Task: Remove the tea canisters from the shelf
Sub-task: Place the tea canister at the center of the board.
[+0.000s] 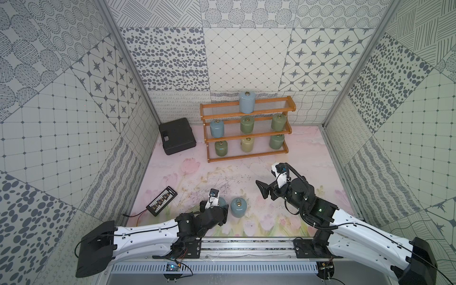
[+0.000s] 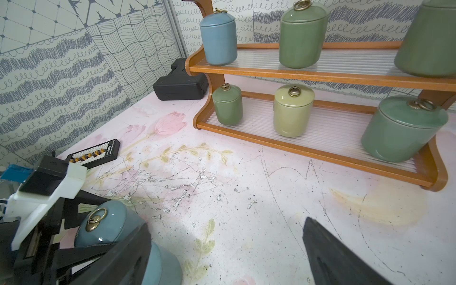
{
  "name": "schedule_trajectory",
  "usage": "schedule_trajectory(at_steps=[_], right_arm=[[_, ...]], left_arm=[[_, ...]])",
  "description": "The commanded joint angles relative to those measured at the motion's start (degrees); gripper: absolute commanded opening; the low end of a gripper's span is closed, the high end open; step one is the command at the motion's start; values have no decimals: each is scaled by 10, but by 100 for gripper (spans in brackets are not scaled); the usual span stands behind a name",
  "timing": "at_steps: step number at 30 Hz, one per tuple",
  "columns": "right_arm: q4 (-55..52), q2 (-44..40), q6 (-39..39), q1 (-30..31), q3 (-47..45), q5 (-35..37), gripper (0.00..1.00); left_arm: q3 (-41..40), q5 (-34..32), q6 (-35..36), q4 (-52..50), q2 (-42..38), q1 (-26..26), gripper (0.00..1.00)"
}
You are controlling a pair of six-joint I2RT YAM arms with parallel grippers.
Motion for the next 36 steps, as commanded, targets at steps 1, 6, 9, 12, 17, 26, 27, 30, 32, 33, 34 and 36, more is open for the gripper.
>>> schedule_trajectory(at_steps=[1,6,9,12,17,26,27,30,32,33,34,36], right_arm=[[14,-5,-4,-5,-2,7,100],[13,-2,-5,-6,5,3,100],[9,0,-9,-6,12,3,100],[1,4,-12,-8,16,5,100],[-14,17,-23,-15,53,-4,100],[-4,121,-35,-84,164,-76,100],[-6,135,-39,-95,186,-89,100],[-22,183,-47,-131,261,-126,100],[-32,218,-54,-150,315,-152,100],[-36,237,-58,-159,342,-166,100],[-40,253,-62,-165,365,-174,100],[-51,289,-71,-178,420,-184,100]], left_arm=[[8,-30,4,-4,-12,-3,92],[16,-31,22,-7,-37,-3,96],[32,-30,39,-22,-48,-3,98],[59,-34,54,-52,-54,-3,99],[114,-25,82,-110,-66,0,100],[187,126,180,-126,-81,156,100],[194,158,190,-118,-70,186,100],[224,248,211,-103,-13,256,100],[246,273,226,-96,28,277,100],[257,286,235,-87,47,282,100],[264,297,242,-76,60,288,100],[273,332,249,-52,89,304,100]])
